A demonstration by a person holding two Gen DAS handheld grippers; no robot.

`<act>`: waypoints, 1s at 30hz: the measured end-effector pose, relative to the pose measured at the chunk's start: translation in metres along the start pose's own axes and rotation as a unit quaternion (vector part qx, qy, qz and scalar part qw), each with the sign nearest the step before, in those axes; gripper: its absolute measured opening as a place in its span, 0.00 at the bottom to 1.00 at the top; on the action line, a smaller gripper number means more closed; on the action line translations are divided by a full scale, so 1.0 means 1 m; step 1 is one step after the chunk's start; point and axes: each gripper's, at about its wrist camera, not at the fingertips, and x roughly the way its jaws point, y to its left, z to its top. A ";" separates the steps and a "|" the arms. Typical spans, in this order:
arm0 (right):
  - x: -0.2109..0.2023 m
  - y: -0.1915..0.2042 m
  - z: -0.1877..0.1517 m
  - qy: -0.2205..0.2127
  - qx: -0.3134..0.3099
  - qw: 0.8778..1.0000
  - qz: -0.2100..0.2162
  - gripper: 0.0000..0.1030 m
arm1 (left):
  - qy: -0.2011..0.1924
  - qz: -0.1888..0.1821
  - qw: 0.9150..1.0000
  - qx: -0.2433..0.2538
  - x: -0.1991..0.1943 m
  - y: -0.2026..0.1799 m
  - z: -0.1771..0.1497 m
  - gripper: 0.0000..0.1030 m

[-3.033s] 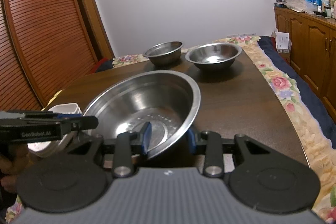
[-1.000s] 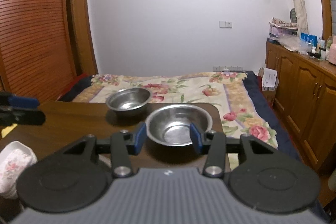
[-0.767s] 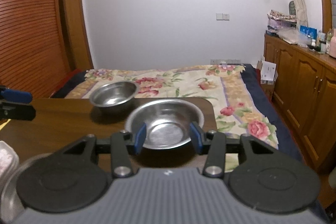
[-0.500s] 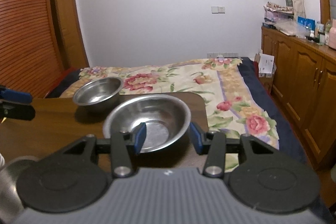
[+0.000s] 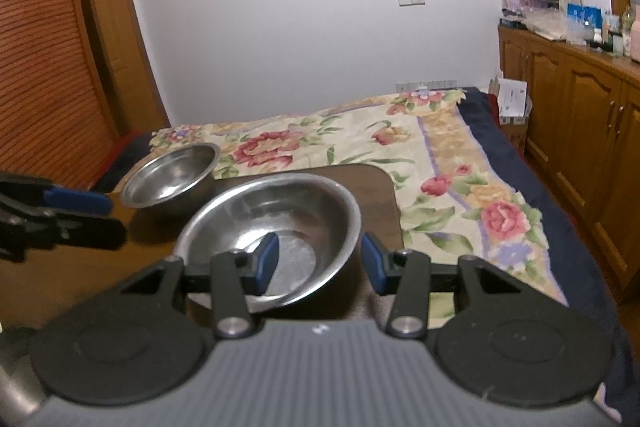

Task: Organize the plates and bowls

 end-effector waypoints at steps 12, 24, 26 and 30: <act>0.011 -0.002 0.001 0.021 0.017 0.999 0.020 0.46 | 0.031 -0.017 0.997 -0.066 0.031 0.019 0.012 0.52; 0.019 0.000 0.000 0.032 0.023 0.999 0.036 0.44 | 0.049 -0.035 0.993 -0.098 0.044 0.025 0.011 0.43; 0.020 0.001 0.000 0.034 0.021 0.998 0.039 0.42 | 0.050 -0.034 0.993 -0.100 0.046 0.026 0.011 0.43; 0.023 0.004 0.001 0.037 0.017 0.998 0.041 0.36 | 0.053 -0.035 0.992 -0.106 0.048 0.027 0.013 0.40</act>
